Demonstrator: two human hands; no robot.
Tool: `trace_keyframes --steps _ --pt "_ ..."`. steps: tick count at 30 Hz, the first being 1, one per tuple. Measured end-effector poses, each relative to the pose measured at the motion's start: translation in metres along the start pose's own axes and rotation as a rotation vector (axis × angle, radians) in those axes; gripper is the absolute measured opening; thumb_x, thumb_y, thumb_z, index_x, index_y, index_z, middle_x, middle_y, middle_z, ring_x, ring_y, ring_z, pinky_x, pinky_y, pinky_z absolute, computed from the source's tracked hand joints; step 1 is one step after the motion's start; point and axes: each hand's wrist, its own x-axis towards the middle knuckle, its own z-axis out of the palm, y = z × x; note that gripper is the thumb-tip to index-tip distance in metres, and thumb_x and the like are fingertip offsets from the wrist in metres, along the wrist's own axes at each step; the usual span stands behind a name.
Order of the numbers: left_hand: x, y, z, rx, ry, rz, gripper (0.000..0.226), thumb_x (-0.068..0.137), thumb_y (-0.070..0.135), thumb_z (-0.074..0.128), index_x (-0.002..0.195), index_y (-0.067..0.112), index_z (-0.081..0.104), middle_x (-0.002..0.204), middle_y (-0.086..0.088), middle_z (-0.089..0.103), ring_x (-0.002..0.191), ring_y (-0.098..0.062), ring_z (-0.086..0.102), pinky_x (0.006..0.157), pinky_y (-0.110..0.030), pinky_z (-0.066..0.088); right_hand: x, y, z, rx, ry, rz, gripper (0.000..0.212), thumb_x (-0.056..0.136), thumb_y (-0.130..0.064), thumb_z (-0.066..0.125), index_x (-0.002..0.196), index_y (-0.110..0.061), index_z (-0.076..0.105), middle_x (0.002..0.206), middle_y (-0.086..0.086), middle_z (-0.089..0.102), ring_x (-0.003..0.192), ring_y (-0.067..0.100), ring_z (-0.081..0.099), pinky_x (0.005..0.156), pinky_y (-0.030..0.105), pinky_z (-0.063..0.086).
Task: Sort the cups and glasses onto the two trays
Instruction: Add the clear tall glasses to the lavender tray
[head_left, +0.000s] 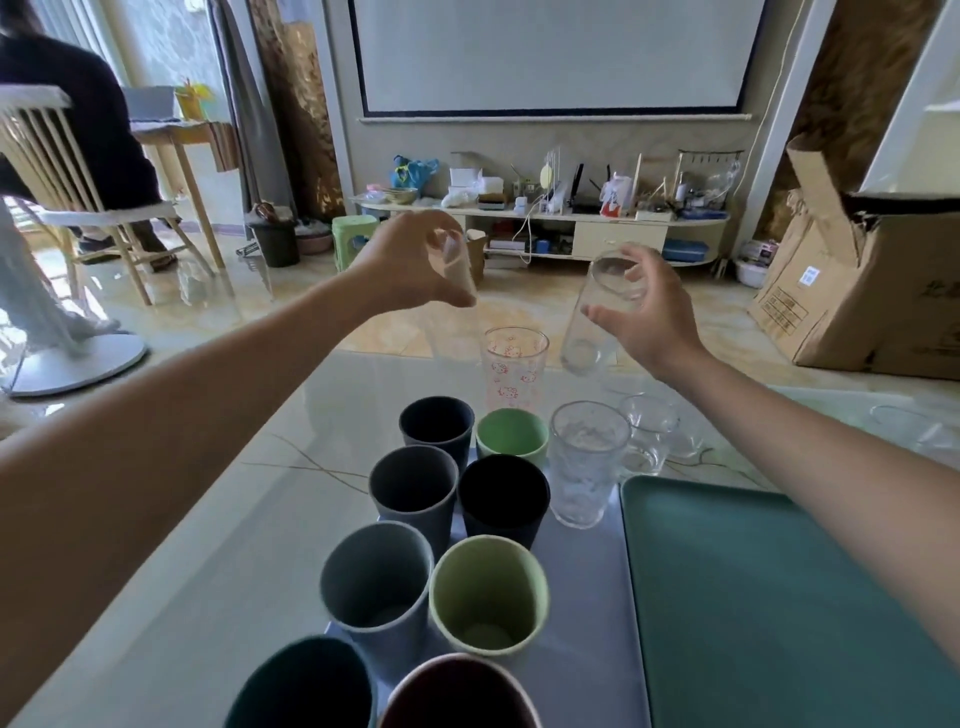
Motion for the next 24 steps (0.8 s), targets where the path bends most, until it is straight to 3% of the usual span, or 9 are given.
trace_keyframes --steps 5,9,13,15,18,24 --pt "-0.029 0.067 -0.024 -0.037 -0.071 0.137 0.069 0.06 0.029 0.086 0.122 0.022 0.056 0.102 0.01 0.052 0.09 -0.009 0.048 0.06 -0.006 0.035 -0.018 -0.032 -0.054 -0.041 0.062 -0.078 0.068 0.076 -0.028 0.074 0.135 -0.021 0.041 0.127 0.006 0.05 0.113 0.02 0.047 0.088 0.025 0.036" --pt "-0.066 0.111 -0.032 -0.051 -0.141 0.216 0.07 0.056 0.036 0.086 0.119 0.024 0.057 0.096 0.013 0.052 0.091 -0.009 0.051 0.077 -0.021 0.044 -0.05 -0.05 -0.102 -0.081 0.1 -0.071 0.068 0.075 -0.026 0.074 0.135 -0.023 0.042 0.124 0.003 0.052 0.111 0.018 0.047 0.086 0.025 0.036" --pt "-0.101 0.136 -0.013 -0.046 -0.268 0.244 0.071 0.051 0.041 0.088 0.114 0.025 0.058 0.101 0.007 0.054 0.09 -0.013 0.054 0.088 -0.037 0.051 -0.095 -0.053 -0.134 -0.072 0.084 -0.021 0.067 0.073 -0.026 0.073 0.134 -0.024 0.044 0.112 -0.003 0.046 0.101 0.014 0.046 0.072 0.022 0.036" --pt "-0.115 0.139 0.006 -0.042 -0.328 0.265 0.068 0.054 0.034 0.088 0.114 0.022 0.058 0.104 0.001 0.054 0.093 -0.016 0.054 0.088 -0.04 0.051 -0.117 -0.048 -0.143 -0.069 0.06 0.027 0.069 0.073 -0.029 0.073 0.134 -0.027 0.042 0.112 -0.001 0.047 0.1 0.015 0.046 0.071 0.022 0.039" --pt "-0.125 0.136 0.031 -0.026 -0.384 0.246 0.068 0.052 0.038 0.087 0.112 0.028 0.057 0.102 0.004 0.05 0.091 -0.017 0.053 0.085 -0.042 0.052 -0.145 -0.036 -0.149 -0.066 0.043 0.054 0.07 0.07 -0.031 0.078 0.132 -0.027 0.045 0.109 0.0 0.05 0.102 0.019 0.051 0.082 0.032 0.043" --pt "-0.133 0.12 0.066 0.066 -0.422 0.165 0.069 0.054 0.041 0.086 0.114 0.031 0.053 0.109 0.006 0.049 0.087 -0.014 0.051 0.08 -0.037 0.053 -0.192 -0.013 -0.146 -0.019 0.01 0.096 0.07 0.066 -0.03 0.083 0.128 -0.032 0.05 0.105 -0.004 0.055 0.098 0.016 0.055 0.082 0.028 0.042"
